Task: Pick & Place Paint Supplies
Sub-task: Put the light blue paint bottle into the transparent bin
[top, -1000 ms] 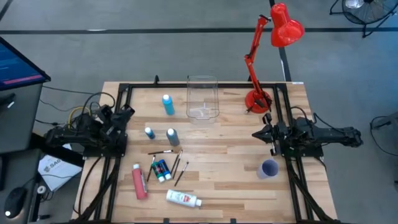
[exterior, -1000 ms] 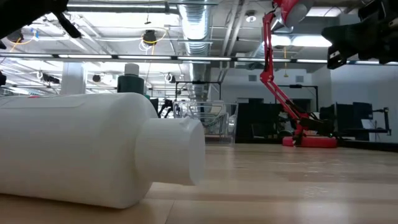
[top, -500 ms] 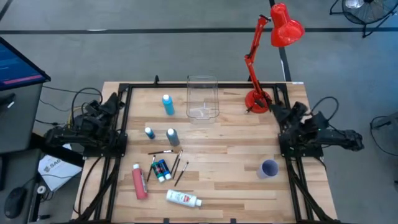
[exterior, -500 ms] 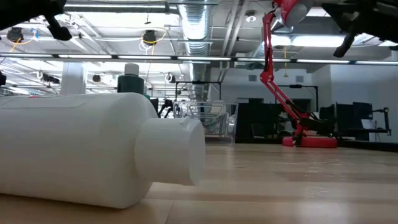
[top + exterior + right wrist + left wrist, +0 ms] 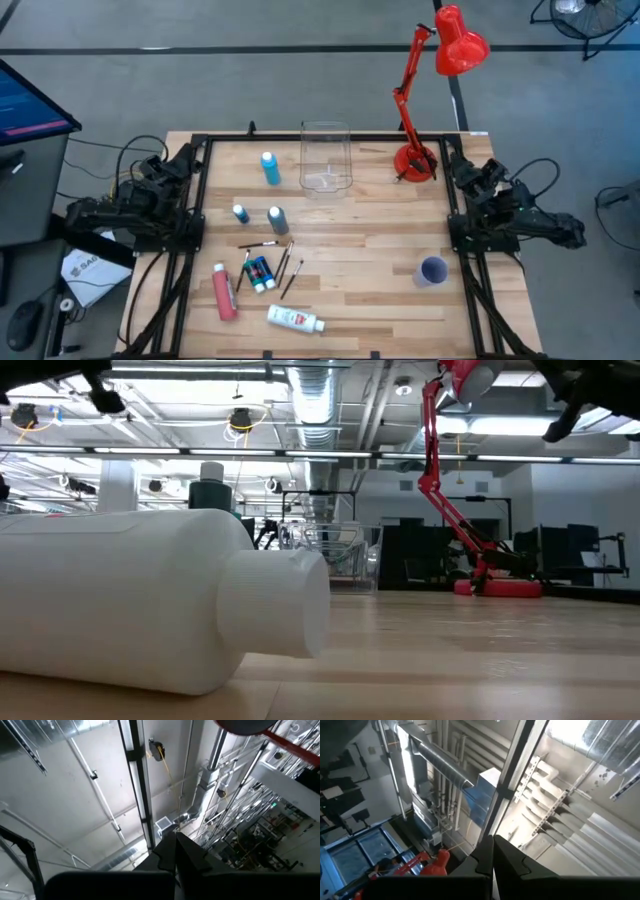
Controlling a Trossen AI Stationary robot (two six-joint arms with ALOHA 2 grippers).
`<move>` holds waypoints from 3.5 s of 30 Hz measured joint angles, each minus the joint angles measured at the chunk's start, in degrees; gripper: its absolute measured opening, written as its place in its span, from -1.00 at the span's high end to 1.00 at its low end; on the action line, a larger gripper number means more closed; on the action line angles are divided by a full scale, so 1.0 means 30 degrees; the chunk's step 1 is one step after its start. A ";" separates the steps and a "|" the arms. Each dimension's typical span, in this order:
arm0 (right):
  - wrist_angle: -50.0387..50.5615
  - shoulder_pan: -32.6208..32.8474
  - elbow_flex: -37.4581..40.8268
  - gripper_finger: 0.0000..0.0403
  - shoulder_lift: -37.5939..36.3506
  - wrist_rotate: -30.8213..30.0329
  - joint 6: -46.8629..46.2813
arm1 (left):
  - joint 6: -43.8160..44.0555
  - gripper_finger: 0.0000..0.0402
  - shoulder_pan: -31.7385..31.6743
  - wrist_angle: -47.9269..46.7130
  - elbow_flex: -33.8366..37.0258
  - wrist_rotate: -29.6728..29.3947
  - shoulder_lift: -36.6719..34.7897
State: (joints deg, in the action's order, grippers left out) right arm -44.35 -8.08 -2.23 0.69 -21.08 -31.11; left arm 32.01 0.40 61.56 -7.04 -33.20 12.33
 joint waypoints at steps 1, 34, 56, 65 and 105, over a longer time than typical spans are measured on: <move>-0.0018 -0.0070 -0.0017 1.00 0.0000 0.0000 0.0000 | -0.0001 1.00 0.0000 -0.0004 -0.0359 0.0213 0.0425; 0.6133 0.2353 -0.6437 1.00 0.5555 0.0080 -0.1989 | 0.1136 1.00 0.0000 -0.0579 -0.4162 0.4198 0.8055; 0.7250 0.2552 -1.0071 1.00 1.2610 0.1093 -0.3308 | 0.1441 1.00 0.0000 -0.7651 -0.6210 0.4827 0.8120; 0.7211 0.2516 -1.0341 1.00 1.3650 0.1091 -0.3304 | -0.2343 1.00 0.0000 -1.5408 -1.0408 0.5728 0.9053; 2.3565 0.4157 -2.2751 1.00 2.2588 0.3597 0.4825 | -0.2076 1.00 -0.2951 -2.6855 -1.4007 0.5510 1.0554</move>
State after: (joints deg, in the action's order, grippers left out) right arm 26.35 4.39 -70.48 68.45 -10.29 -16.64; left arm 25.78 -8.45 -19.00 -49.06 -16.67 43.99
